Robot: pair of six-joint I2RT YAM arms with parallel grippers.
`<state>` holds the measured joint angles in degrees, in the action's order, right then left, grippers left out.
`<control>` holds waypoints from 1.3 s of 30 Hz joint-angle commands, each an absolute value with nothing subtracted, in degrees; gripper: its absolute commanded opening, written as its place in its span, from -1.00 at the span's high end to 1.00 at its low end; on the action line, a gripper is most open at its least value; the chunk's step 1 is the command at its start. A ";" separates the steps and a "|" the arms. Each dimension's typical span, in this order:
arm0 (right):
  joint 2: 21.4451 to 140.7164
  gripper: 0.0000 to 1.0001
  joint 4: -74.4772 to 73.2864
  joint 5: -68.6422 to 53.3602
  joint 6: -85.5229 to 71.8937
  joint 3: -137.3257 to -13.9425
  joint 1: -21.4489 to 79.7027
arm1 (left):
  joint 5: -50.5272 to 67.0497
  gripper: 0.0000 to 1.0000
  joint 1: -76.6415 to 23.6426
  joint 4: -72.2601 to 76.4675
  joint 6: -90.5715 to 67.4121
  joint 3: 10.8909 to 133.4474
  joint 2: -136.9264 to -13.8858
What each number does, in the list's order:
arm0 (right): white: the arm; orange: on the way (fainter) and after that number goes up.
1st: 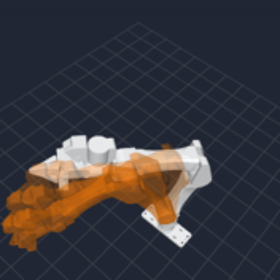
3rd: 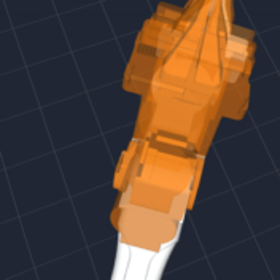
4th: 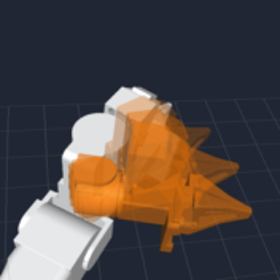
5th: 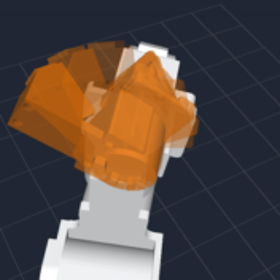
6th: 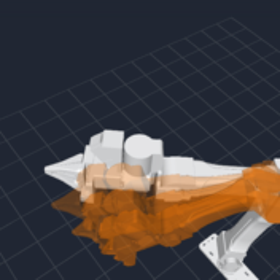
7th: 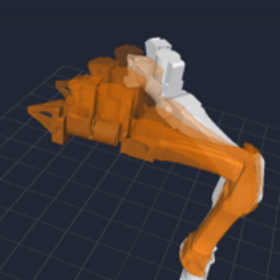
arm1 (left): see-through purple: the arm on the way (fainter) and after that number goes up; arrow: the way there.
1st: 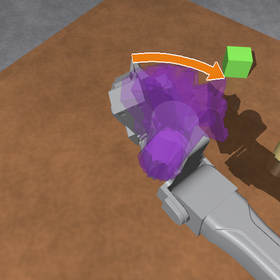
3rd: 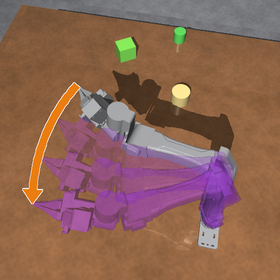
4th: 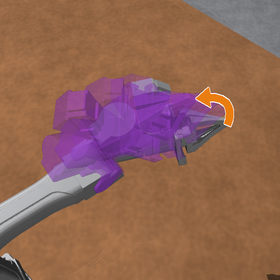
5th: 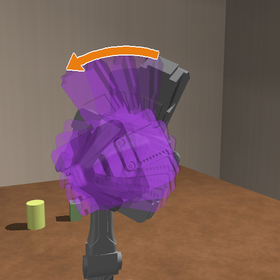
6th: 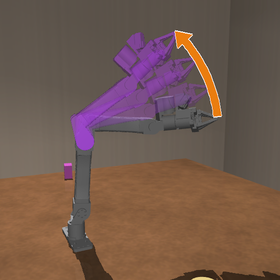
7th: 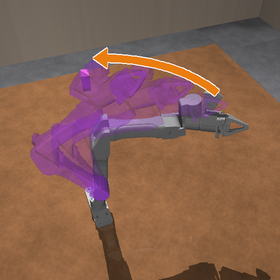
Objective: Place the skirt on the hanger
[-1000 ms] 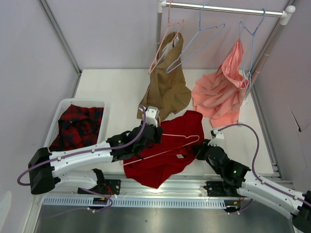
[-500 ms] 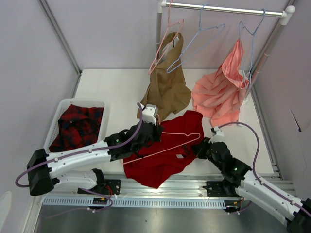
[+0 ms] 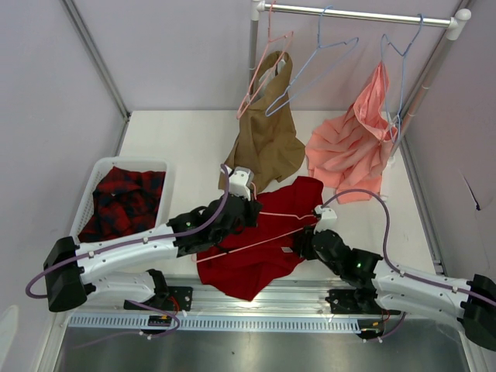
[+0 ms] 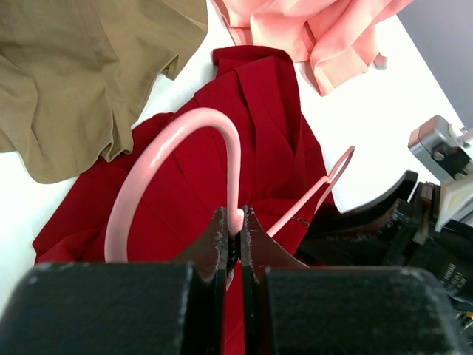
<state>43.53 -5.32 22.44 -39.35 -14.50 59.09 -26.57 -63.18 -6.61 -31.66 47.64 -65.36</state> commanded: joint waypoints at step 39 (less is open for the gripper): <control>29.63 1.00 -16.34 18.20 -41.22 -19.86 47.64 | -25.75 1.00 -62.31 -3.69 -33.05 48.60 -62.49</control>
<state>32.10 -12.71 20.27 -39.99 -16.84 48.82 -25.50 -62.81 -4.64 -33.08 47.72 -64.53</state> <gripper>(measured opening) 0.010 0.066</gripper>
